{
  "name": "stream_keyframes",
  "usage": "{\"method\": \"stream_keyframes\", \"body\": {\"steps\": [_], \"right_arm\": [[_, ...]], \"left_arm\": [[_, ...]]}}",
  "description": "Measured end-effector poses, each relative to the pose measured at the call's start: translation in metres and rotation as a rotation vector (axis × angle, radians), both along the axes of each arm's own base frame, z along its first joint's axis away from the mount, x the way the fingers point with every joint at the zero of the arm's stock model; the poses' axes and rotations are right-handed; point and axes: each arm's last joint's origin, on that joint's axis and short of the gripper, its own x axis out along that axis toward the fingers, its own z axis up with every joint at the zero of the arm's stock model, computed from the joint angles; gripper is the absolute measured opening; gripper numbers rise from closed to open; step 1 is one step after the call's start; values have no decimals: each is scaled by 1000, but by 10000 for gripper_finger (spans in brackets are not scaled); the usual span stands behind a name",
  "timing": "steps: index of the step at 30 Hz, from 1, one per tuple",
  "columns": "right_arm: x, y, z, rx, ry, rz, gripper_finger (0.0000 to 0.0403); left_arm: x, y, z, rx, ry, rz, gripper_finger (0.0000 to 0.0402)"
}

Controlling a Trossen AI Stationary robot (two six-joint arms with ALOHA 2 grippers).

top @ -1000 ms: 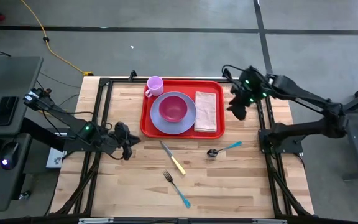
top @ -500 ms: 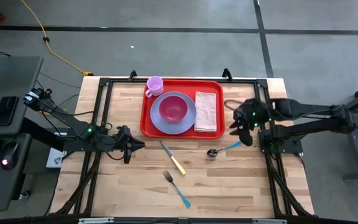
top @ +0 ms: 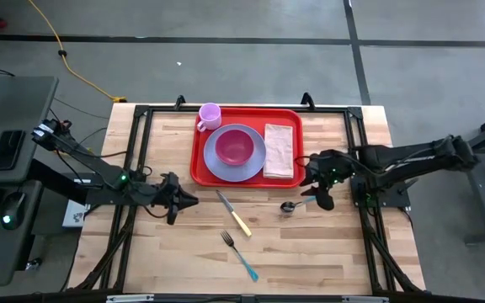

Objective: Set up tray
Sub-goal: Put the blue fork in the center of the light pink napkin

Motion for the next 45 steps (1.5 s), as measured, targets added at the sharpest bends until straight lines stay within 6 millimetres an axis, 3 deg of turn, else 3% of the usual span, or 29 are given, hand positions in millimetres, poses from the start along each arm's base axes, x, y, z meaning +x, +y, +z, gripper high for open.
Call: {"method": "stream_keyframes", "body": {"steps": [10,19,33,45], "right_arm": [[19,10,-28,-41,155,80,144],[39,16,-40,-42,119,125,144],[73,20,-30,-60,99,166,144],[77,44,-27,-16,44,222,144]], "left_arm": [[1,-13,-12,-37,73,-46,85],[-6,-29,-20,-28,84,-12,85],[-15,-44,-28,-49,103,-6,85],[-16,-43,-30,-51,129,0,85]]}}
